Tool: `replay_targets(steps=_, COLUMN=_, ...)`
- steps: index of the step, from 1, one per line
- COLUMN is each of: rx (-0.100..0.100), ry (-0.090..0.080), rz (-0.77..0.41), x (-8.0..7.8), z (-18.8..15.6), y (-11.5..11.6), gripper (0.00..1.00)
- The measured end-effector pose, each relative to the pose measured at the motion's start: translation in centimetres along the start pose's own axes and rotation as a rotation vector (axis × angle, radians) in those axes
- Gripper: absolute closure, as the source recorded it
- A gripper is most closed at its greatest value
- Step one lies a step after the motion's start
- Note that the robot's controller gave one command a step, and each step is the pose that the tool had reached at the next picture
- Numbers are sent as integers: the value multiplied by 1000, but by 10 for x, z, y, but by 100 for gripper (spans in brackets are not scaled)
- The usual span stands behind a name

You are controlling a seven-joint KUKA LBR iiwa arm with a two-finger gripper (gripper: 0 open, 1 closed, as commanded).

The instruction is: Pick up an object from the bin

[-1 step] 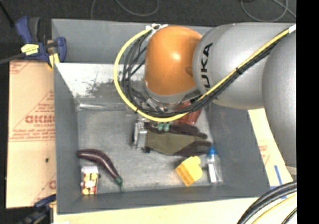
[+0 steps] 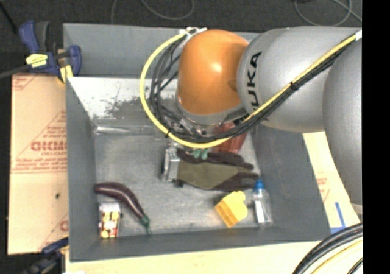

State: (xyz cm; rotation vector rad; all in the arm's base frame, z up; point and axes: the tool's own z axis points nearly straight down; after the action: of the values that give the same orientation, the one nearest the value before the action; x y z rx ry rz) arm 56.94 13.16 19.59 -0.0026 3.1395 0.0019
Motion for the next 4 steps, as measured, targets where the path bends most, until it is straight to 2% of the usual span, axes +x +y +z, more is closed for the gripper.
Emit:
replay_targets(steps=1, rx=-2, ry=-4, rz=-70, x=5, z=13, y=-19, gripper=0)
replay_targets(steps=2, rx=1, ry=2, rz=-114, x=9, z=23, y=-40, gripper=0)
replay_targets(steps=3, rx=1, ry=4, rz=-106, x=15, z=-18, y=-37, gripper=0)
replay_targets(steps=4, rx=-3, ry=-18, rz=-64, x=9, z=-10, y=-53, gripper=0)
